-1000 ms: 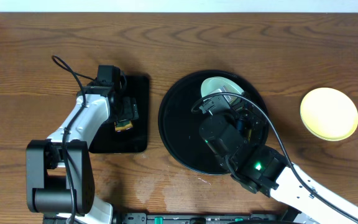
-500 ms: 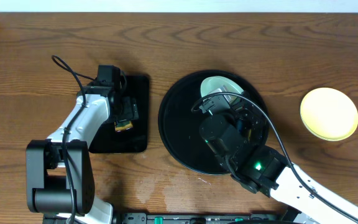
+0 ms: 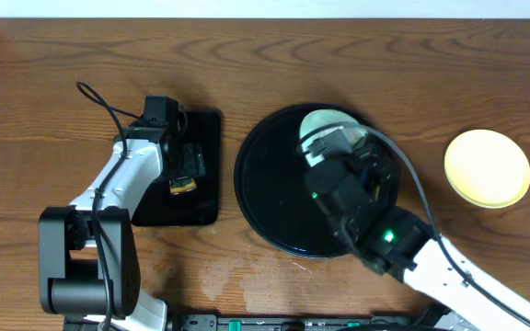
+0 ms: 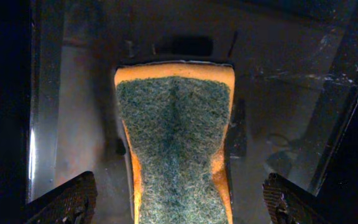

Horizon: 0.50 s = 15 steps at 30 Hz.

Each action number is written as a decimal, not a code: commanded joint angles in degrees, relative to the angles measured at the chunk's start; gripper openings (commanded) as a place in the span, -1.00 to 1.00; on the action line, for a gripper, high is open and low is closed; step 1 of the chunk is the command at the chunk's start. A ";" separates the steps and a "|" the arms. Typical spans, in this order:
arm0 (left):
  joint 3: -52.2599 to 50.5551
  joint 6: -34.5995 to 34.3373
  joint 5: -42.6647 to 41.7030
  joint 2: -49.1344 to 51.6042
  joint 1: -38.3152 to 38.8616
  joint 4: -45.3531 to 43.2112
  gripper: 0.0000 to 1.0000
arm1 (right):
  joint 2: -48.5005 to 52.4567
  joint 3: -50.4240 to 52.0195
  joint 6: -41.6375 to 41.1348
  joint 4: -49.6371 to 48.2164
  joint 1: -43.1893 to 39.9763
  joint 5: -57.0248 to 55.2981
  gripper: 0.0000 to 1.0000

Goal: Clean dirty plates on tray and stack at the side
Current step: 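Lift the pale green plate off the round tray with the right gripper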

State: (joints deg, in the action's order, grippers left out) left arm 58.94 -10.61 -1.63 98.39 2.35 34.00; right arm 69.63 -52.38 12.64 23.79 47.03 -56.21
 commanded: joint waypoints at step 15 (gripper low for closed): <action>-0.44 0.31 -0.35 0.09 -0.02 -0.07 0.74 | 0.15 -0.76 -5.79 2.45 -1.64 4.04 -0.98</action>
State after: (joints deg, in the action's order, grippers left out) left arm 58.94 -10.61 -1.63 98.39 2.35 34.00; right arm 69.76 -52.42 9.50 26.72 45.50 -52.40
